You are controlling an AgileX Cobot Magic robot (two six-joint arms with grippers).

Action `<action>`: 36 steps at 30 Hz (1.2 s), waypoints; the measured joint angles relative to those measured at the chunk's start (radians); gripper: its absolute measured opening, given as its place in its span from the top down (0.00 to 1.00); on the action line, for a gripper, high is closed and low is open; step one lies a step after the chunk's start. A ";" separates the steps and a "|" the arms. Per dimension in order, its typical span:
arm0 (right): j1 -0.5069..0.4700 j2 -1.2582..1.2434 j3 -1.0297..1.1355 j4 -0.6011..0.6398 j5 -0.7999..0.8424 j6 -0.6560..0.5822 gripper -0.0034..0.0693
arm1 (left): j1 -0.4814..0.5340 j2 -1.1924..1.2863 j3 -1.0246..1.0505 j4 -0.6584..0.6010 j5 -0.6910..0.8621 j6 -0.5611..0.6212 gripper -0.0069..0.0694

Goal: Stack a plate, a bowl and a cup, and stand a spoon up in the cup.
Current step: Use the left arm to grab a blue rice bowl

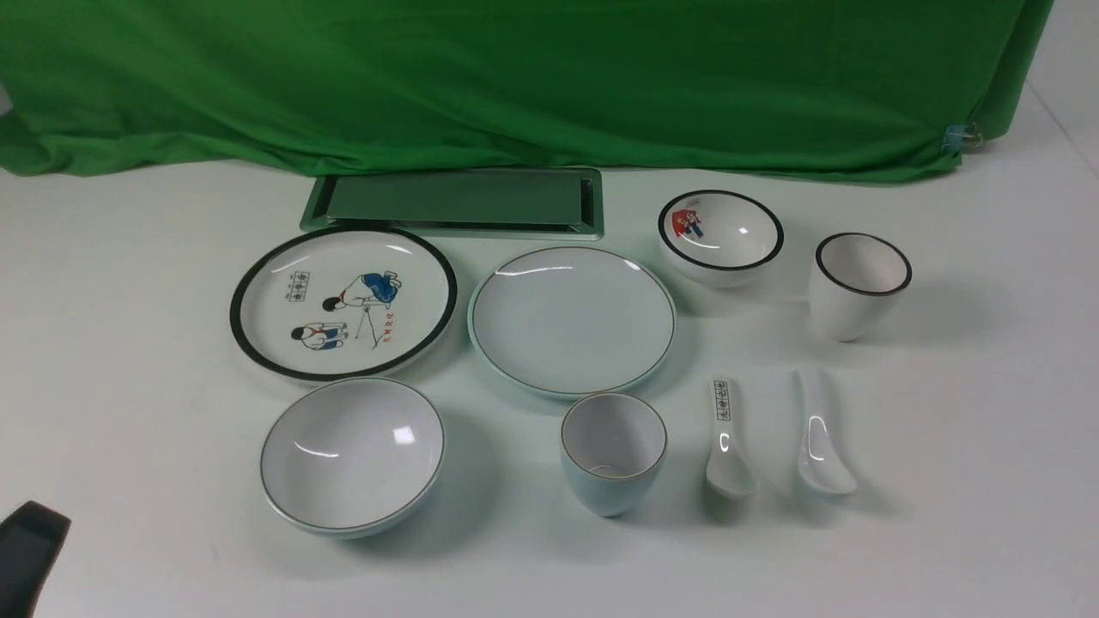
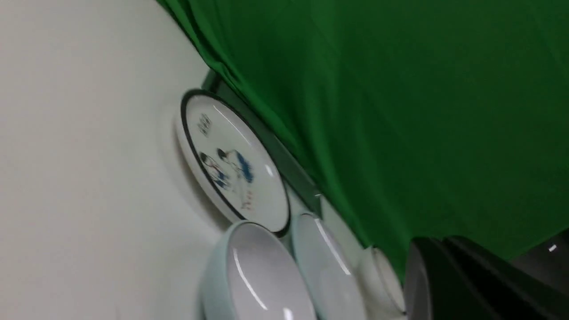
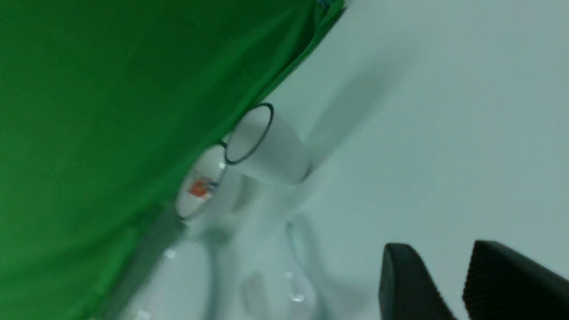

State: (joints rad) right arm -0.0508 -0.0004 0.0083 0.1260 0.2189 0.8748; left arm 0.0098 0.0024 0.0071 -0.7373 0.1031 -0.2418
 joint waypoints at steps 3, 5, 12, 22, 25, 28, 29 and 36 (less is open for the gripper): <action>0.000 0.000 0.000 0.010 0.001 0.148 0.62 | 0.000 0.000 0.000 -0.025 -0.015 -0.019 0.95; 0.000 0.000 0.000 -0.006 0.003 0.170 0.62 | 0.000 0.000 0.000 -0.045 -0.050 -0.043 0.95; 0.002 0.000 0.000 -0.019 -0.030 0.000 0.63 | 0.000 -0.001 -0.005 -0.028 -0.189 -0.120 0.95; 0.106 0.188 -0.279 -0.019 -0.057 -0.692 0.93 | 0.000 0.269 -0.445 0.466 0.341 -0.020 0.95; 0.119 0.376 -0.437 -0.020 0.028 -0.853 0.94 | 0.000 0.451 -0.591 0.504 0.534 0.165 0.95; 0.128 0.602 -0.627 -0.019 0.230 -0.982 0.94 | 0.000 0.670 -0.746 0.551 0.762 0.365 0.95; 0.143 0.679 -0.694 -0.019 0.304 -1.006 0.94 | -0.003 0.745 -0.799 0.576 0.828 0.405 0.95; 0.335 0.963 -0.862 -0.023 0.562 -1.103 0.94 | -0.112 1.069 -0.889 0.594 0.880 0.420 0.93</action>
State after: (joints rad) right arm 0.2846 0.9621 -0.8536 0.1034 0.7813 -0.2283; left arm -0.1019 1.0716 -0.8815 -0.1428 0.9834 0.1784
